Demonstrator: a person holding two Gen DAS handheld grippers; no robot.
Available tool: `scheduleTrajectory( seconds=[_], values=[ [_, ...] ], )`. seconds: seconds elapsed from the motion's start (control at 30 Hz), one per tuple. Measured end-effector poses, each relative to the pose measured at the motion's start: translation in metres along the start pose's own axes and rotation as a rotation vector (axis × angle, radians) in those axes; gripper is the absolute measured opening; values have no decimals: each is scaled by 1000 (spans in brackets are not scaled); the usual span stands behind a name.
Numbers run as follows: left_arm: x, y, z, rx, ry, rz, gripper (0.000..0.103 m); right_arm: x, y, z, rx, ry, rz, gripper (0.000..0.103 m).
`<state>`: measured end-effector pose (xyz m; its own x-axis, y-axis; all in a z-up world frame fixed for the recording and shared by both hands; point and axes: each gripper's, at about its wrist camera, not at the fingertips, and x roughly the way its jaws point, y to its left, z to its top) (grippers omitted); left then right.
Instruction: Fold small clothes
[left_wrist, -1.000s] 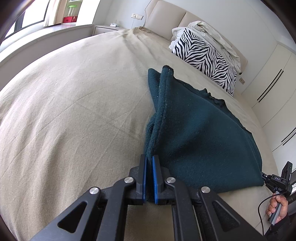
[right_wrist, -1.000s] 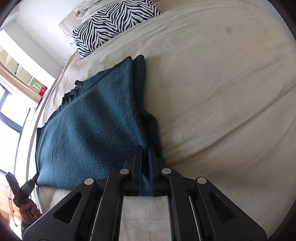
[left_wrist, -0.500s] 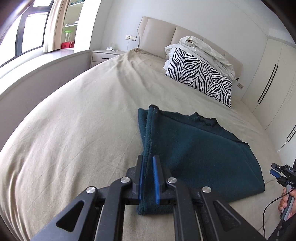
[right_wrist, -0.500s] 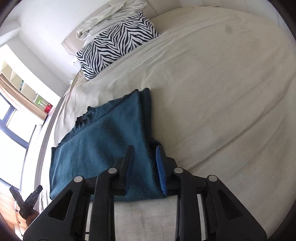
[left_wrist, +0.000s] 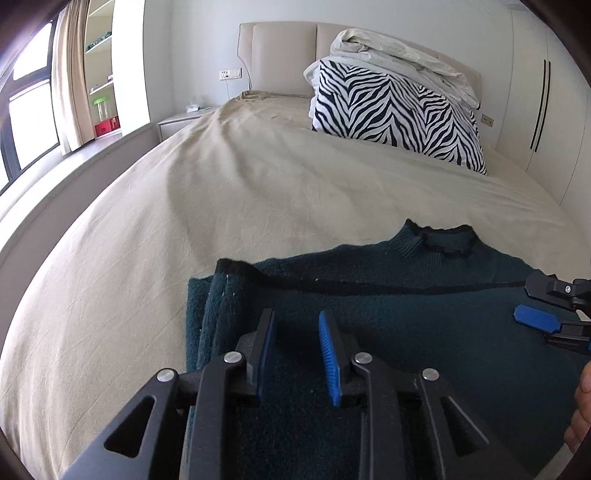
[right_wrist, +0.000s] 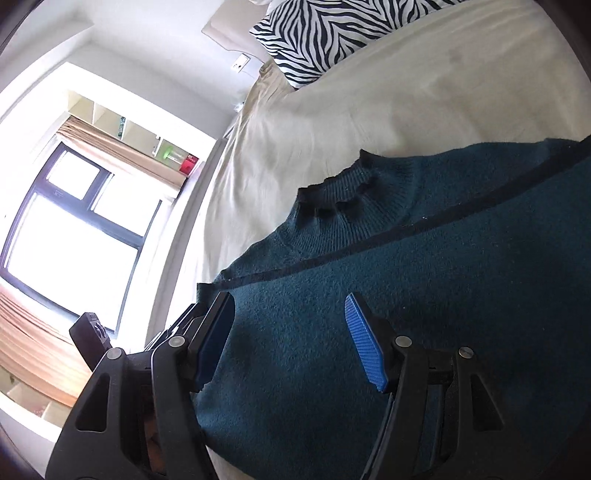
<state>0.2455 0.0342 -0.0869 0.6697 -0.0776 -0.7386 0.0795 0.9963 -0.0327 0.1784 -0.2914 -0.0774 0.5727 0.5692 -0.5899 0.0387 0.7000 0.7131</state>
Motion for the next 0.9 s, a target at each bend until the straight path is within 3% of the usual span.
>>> scheduleTrajectory(
  seconds=[0.07,0.1,0.13,0.33,0.4,0.43,0.5,0.57,0.63,0.73,0.83,0.9],
  values=[
    [13,15,-7,-59,13,-64,35,5,-29,1,65,-29,-15,44],
    [12,20,-8,-79,5,-89,35,2,-46,3,108,-45,5,23],
    [12,21,-8,-82,3,-98,35,-4,-63,7,152,-56,16,10],
    [10,18,-12,-69,-12,-101,36,-89,-147,18,263,-266,-7,8],
    [6,16,-11,-70,-8,-85,36,-119,-159,18,271,-325,-140,9],
    [-1,14,-11,-69,-2,-66,36,-131,-166,16,297,-343,-164,9],
    [-23,8,-15,-83,-17,-82,36,-155,-168,7,345,-374,-169,17],
    [-52,-7,-25,-72,-53,-126,37,-170,-150,-2,288,-384,-164,17],
    [-77,-25,-40,-43,-82,-146,45,-178,-120,-18,211,-343,-69,17],
    [-90,-48,-62,16,-65,-139,47,-146,-58,-54,58,-202,50,22],
    [-73,-50,-85,22,38,-115,47,-95,-21,-91,-26,-19,107,22],
    [-67,-44,-99,33,55,-115,47,-71,-25,-108,-22,53,54,22]
  ],
)
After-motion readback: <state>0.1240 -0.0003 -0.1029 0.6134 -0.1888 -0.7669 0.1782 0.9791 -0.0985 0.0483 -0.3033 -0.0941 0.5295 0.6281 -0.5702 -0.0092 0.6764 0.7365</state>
